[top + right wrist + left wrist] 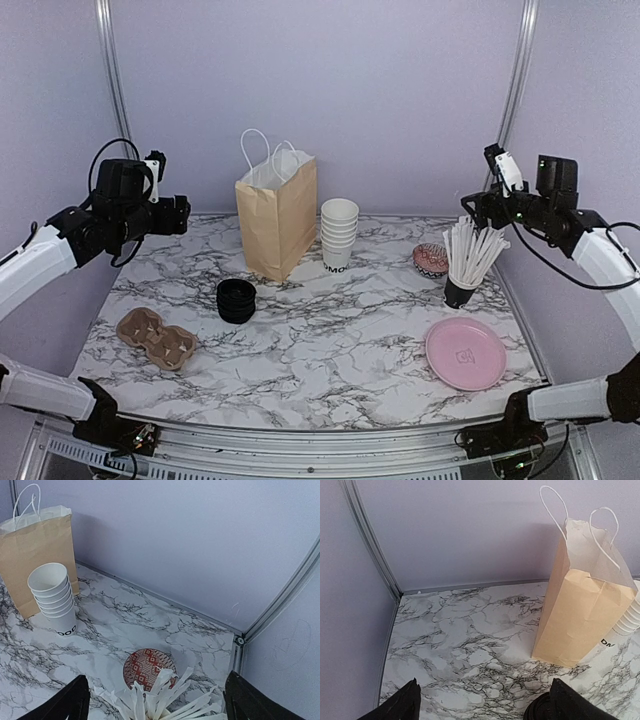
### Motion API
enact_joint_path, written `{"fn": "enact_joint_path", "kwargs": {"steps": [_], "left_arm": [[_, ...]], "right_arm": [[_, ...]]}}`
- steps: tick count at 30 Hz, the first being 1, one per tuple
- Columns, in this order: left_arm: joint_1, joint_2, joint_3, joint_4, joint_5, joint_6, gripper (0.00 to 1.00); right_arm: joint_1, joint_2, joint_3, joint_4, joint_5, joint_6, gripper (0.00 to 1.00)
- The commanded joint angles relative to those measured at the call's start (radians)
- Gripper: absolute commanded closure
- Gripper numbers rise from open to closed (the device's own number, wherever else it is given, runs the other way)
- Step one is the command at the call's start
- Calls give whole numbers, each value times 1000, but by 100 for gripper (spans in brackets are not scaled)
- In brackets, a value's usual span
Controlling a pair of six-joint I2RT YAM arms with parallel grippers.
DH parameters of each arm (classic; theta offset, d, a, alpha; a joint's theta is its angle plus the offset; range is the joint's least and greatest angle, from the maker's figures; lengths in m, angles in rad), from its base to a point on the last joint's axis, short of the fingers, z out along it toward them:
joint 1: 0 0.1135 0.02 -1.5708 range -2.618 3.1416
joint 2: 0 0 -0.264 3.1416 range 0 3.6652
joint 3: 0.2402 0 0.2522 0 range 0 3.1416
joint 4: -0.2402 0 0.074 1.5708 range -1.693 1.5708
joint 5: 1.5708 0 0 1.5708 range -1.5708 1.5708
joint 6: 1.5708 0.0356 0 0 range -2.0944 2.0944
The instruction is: Pack the takeout coffee
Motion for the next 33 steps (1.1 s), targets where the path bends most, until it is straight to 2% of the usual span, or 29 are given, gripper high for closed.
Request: {"fn": "enact_joint_path", "kwargs": {"steps": [1,4,6,10,14,17,22,28,33], "left_arm": [[36,-8,-41,143,165,-15,9],[53,-17,-82,199,252,-22,11],[61,-22,-105,227,315,-22,17],[72,-30,-142,264,455,-6,24],[72,-27,-163,292,535,-17,22],[69,-21,-169,299,572,-21,18],[61,-36,-172,307,600,-14,12],[54,-61,-175,316,609,-18,12],[52,-76,-177,321,614,-22,12]], "right_arm": [[-27,19,7,15,-57,-8,6],[-38,54,47,-9,-173,-60,4],[-30,89,86,-24,-250,-91,5],[46,193,206,-68,-260,-159,13],[175,311,307,-106,-168,-275,20],[310,403,371,-124,-66,-365,32],[448,587,516,-164,-8,-427,41],[553,790,700,-213,34,-465,44],[589,920,839,-229,107,-466,46]]}}
